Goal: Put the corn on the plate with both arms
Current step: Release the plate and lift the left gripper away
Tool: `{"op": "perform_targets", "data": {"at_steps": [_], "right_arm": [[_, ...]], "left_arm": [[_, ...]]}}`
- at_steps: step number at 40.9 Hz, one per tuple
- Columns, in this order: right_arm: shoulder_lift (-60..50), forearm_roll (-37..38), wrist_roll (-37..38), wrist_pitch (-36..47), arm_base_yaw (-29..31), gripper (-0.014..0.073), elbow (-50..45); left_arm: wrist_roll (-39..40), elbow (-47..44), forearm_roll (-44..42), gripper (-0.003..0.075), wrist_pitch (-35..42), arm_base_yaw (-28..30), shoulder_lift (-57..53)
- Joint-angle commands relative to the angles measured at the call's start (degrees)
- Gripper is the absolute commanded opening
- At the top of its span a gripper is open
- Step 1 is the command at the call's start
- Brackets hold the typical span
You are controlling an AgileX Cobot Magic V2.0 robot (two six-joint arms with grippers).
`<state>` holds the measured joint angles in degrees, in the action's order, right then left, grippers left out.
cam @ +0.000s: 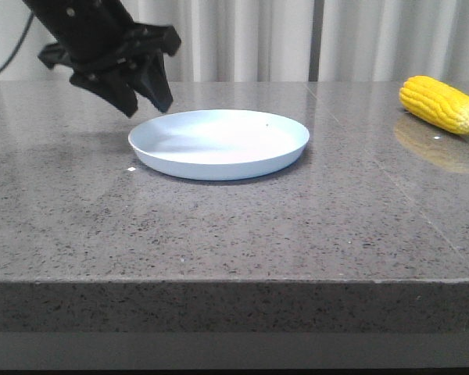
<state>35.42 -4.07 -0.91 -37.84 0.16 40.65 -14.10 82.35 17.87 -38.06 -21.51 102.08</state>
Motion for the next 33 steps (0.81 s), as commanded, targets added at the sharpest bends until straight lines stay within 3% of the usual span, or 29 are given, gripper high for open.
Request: {"op": "perform_targets", "data": {"at_steps": [1,9,18,33], "right_arm": [[0.4,0.6,-0.3,4.2,0.3,0.0559,1.9],[0.4,0.6,-0.3,4.2,0.3,0.0559,1.9],[0.4,0.6,-0.3,4.2,0.3,0.0559,1.9],[0.4,0.6,-0.3,4.2,0.3,0.0559,1.9]], "left_arm": [[0.1,1.6,-1.2,0.0378,1.3,-2.3,-7.6],[0.9,1.5,-10.8,0.0365,-5.6,-11.3,-16.2],[16.6,-3.5,-27.7,0.0365,-9.1,-20.1,-26.1],[19.3,-17.7,-27.3,0.0365,-9.1,-21.1,-46.8]]}}
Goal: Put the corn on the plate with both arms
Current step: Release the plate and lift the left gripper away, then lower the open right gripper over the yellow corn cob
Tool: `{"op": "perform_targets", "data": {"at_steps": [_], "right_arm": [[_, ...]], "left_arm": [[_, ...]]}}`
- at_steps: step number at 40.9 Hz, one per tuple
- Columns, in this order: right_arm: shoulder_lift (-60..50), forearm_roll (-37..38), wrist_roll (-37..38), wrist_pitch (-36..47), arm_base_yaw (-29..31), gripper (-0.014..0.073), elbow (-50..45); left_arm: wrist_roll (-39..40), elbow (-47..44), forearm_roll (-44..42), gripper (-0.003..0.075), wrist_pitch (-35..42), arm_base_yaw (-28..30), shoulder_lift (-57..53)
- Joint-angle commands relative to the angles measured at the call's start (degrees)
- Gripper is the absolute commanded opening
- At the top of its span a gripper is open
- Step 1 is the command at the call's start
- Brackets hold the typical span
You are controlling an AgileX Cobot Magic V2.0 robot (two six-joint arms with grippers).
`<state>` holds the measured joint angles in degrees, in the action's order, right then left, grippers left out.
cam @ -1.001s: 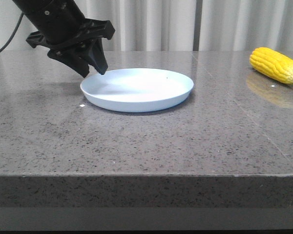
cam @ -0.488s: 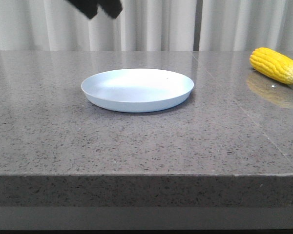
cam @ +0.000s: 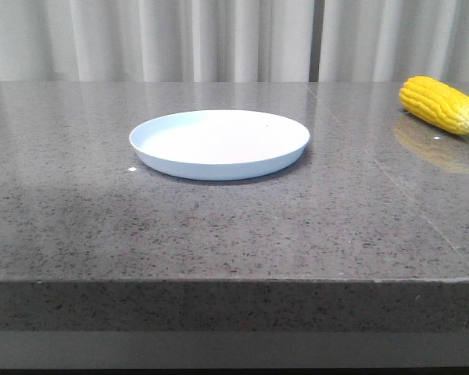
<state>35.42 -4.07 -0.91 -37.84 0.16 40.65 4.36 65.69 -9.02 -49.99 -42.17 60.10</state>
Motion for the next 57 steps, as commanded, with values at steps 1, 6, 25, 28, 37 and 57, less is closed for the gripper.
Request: {"op": "perform_targets", "data": {"at_steps": [1,6,25,28,37,57], "right_arm": [[0.4,0.6,-0.3,4.2,0.3,0.0559,1.9],[0.4,0.6,-0.3,4.2,0.3,0.0559,1.9],[1.4,0.3,-0.3,7.0,0.3,0.0559,2.2],[3.1,0.3,-0.3,7.2,0.3,0.0573,3.0],[12.8,0.3,-0.3,5.7,0.3,0.0637,9.2],[45.3,0.3,-0.3,0.8,0.3,0.0637,33.7]], "left_arm": [[0.8,-1.9,-0.4,0.0365,2.8,-0.5,-5.9],[0.8,-5.0,-0.4,0.0365,2.8,-0.5,-10.7],[0.8,-6.5,-0.4,0.0365,2.9,-0.5,-13.9],[0.8,-6.5,-0.4,0.0365,2.9,-0.5,-13.9],[0.8,-6.5,-0.4,0.0365,2.9,-0.5,-13.9],[0.8,-6.5,-0.4,0.0365,2.9,-0.5,-13.9]]}}
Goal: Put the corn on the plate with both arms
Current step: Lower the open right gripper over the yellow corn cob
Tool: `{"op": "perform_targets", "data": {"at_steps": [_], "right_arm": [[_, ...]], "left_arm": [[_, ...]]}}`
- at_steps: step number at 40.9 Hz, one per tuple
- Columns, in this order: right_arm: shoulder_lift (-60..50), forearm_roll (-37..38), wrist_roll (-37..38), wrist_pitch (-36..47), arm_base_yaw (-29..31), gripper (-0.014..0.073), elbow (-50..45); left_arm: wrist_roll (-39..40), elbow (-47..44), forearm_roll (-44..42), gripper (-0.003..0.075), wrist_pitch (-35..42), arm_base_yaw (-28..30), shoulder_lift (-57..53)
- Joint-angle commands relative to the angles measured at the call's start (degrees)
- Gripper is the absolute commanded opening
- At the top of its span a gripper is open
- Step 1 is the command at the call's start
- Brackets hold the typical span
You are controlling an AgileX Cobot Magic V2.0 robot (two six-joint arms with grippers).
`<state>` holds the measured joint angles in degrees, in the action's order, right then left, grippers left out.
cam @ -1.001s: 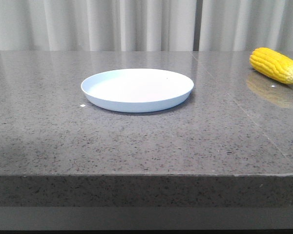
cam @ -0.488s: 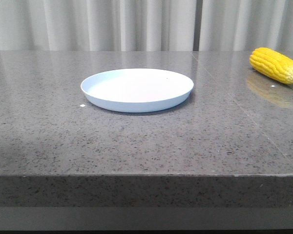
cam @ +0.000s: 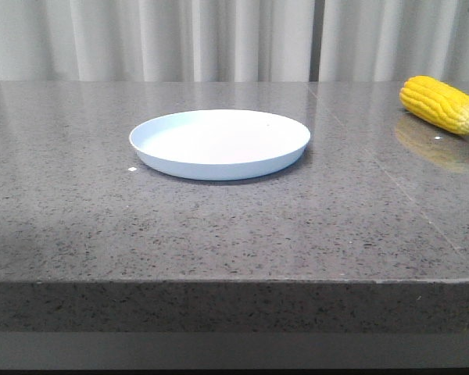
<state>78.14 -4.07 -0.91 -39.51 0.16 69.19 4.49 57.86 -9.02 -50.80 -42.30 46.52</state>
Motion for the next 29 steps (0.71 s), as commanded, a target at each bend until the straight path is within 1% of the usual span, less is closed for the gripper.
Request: {"op": "perform_targets", "data": {"at_steps": [1,8,15,29], "right_arm": [[3.7,0.3,-0.3,2.4,0.3,0.0637,6.4],[12.3,0.9,-0.3,2.4,0.3,0.0637,12.8],[18.5,2.0,-0.3,2.6,0.3,0.0636,16.6],[25.5,3.0,-0.3,5.0,0.3,0.0636,18.0]], "left_arm": [[0.7,1.4,-0.4,0.0365,3.8,-0.3,-0.3],[0.7,1.4,-0.4,0.0365,3.8,-0.3,-0.3],[0.7,1.4,-0.4,0.0365,3.8,-0.3,-0.3],[0.7,1.4,-0.4,0.0365,3.8,-0.3,-0.3]]}}
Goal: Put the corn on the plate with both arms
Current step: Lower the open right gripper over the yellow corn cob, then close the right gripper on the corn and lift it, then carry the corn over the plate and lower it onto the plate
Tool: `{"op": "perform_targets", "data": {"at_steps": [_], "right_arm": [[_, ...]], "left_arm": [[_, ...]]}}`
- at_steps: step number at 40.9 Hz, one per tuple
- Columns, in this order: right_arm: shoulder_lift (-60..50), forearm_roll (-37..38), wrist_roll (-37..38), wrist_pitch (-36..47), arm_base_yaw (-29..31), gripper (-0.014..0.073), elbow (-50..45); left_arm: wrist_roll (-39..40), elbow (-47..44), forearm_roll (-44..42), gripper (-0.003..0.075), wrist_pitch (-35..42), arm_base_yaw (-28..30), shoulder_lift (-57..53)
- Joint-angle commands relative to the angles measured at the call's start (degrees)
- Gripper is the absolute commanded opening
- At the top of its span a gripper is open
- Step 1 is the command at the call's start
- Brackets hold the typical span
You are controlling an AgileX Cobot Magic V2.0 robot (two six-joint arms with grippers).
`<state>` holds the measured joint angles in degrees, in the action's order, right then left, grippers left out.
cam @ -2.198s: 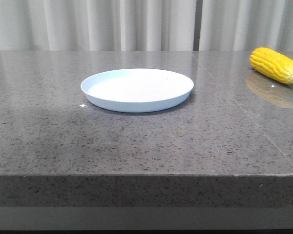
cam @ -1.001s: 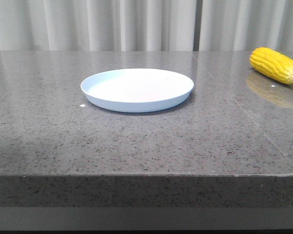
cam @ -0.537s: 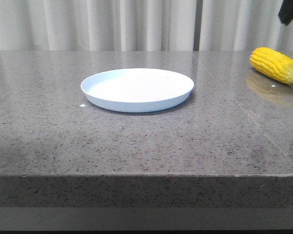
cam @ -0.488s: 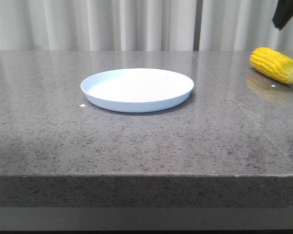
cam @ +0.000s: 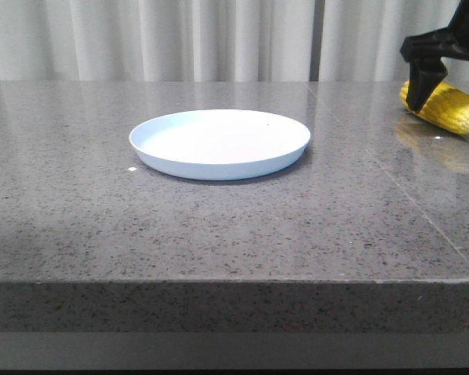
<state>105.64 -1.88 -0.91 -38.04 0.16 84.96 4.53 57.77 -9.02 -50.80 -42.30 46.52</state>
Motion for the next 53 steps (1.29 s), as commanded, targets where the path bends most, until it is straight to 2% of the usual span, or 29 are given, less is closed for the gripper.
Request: {"op": "perform_targets", "data": {"at_steps": [1,3,6,10,13,25,36,45,53], "right_arm": [[-1.7,1.0,-0.3,3.6,0.3,0.0636,2.2],[-1.5,1.2,-0.3,3.7,0.3,0.0628,2.2],[-1.3,1.9,-0.3,3.9,0.3,0.0554,2.2],[-1.3,1.9,-0.3,4.2,0.3,0.0328,2.2],[-1.3,1.9,-0.3,4.3,0.3,0.0234,2.2],[-2.2,1.9,-0.3,3.6,0.3,0.0229,2.8],[-8.3,1.9,-0.3,-0.5,-2.0,0.0228,5.8],[-15.4,1.9,-1.1,-2.3,-7.9,0.0228,7.0],[-20.1,1.9,-1.1,-4.0,-16.0,0.0228,7.0]], "left_arm": [[0.6,1.5,-0.4,0.0365,3.8,-0.3,-0.3],[0.6,1.5,-0.4,0.0365,3.8,-0.3,-0.3],[0.6,1.5,-0.4,0.0365,3.8,-0.3,-0.3],[0.6,1.5,-0.4,0.0365,3.8,-0.3,-0.3],[0.6,1.5,-0.4,0.0365,3.8,-0.3,-0.3],[0.6,1.5,-0.4,0.0365,3.8,-0.3,-0.3],[0.6,1.5,-0.4,0.0365,3.8,-0.3,-0.3],[0.6,1.5,-0.4,0.0365,3.8,-0.3,-0.3],[0.6,1.5,-0.4,0.0365,3.8,-0.3,-0.3]]}}
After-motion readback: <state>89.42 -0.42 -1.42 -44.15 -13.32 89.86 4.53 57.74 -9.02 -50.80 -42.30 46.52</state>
